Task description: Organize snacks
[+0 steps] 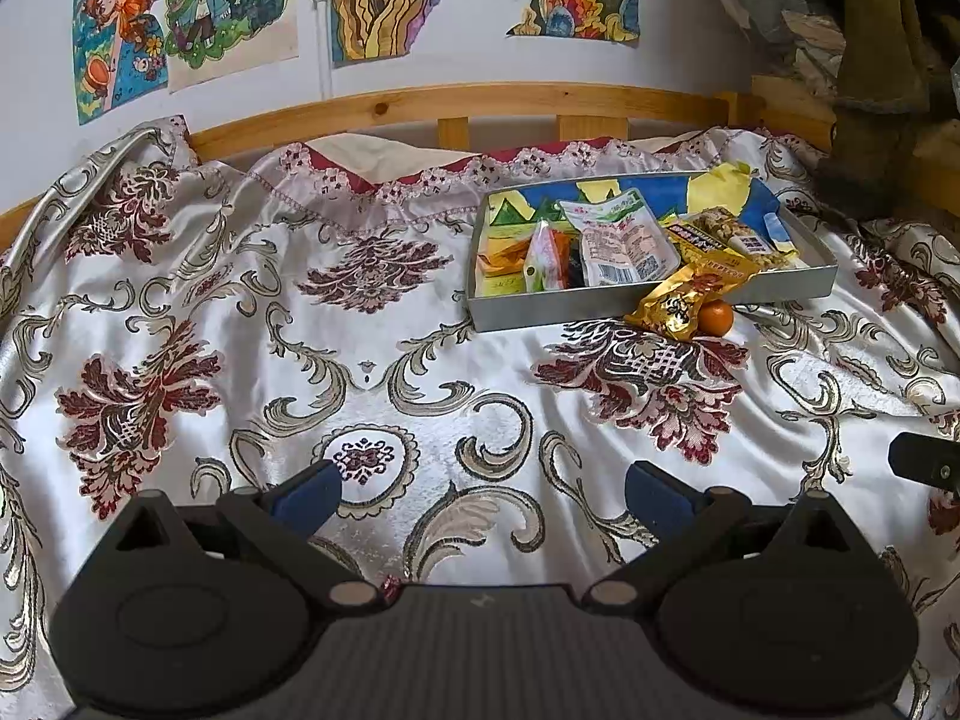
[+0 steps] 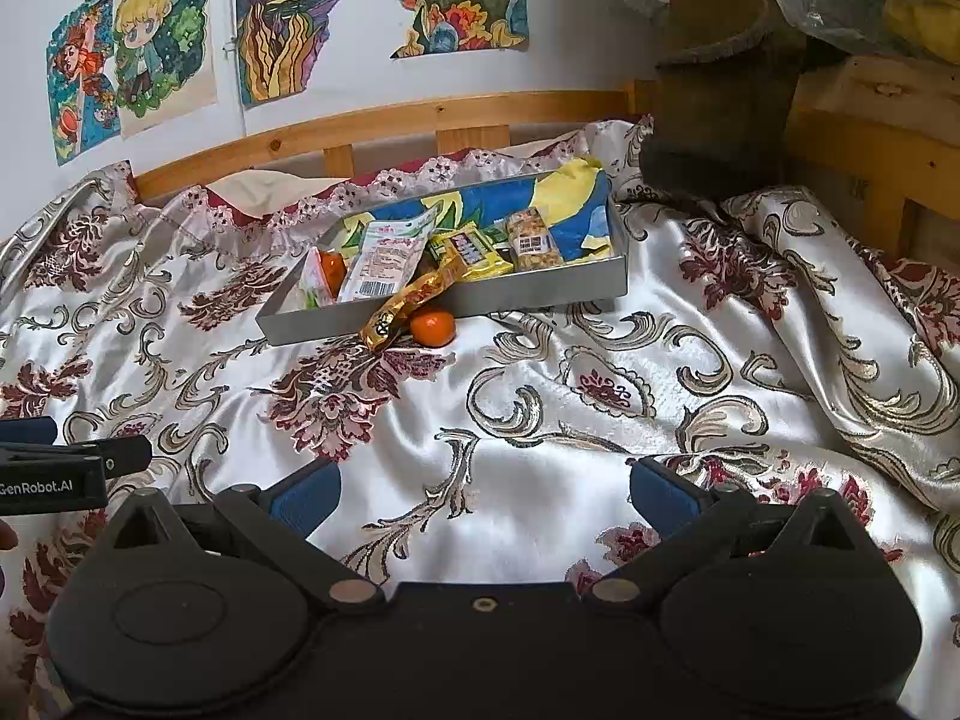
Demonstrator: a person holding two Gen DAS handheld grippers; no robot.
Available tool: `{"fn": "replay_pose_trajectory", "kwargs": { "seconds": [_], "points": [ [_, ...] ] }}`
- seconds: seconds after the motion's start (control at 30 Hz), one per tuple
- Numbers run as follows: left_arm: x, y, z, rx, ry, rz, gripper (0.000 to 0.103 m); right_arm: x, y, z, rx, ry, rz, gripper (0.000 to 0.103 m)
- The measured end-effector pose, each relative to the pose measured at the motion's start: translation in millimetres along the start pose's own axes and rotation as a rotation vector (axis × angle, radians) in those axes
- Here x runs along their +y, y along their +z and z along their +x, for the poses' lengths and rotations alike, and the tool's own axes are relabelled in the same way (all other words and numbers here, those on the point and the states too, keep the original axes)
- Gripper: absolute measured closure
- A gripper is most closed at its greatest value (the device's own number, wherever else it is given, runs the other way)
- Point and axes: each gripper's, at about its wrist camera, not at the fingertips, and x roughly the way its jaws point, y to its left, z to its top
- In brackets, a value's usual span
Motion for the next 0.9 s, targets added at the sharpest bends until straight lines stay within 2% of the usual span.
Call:
{"fn": "replay_pose_trajectory", "kwargs": {
  "seconds": [0.3, 0.67, 0.9],
  "points": [
    [-1, 7, 9, 0.013, -0.007, -0.017, 0.001, 1, 3, 4, -0.01, -0.007, -0.015, 0.001],
    [-7, 28, 38, 0.011, -0.021, 0.002, 0.001, 4, 16, 27, -0.061, 0.033, -0.092, 0.001],
    [-14, 47, 74, 0.012, -0.093, 0.013, 0.001, -10, 29, 59, -0.087, 0.012, -0.1, 0.001]
  ]
}}
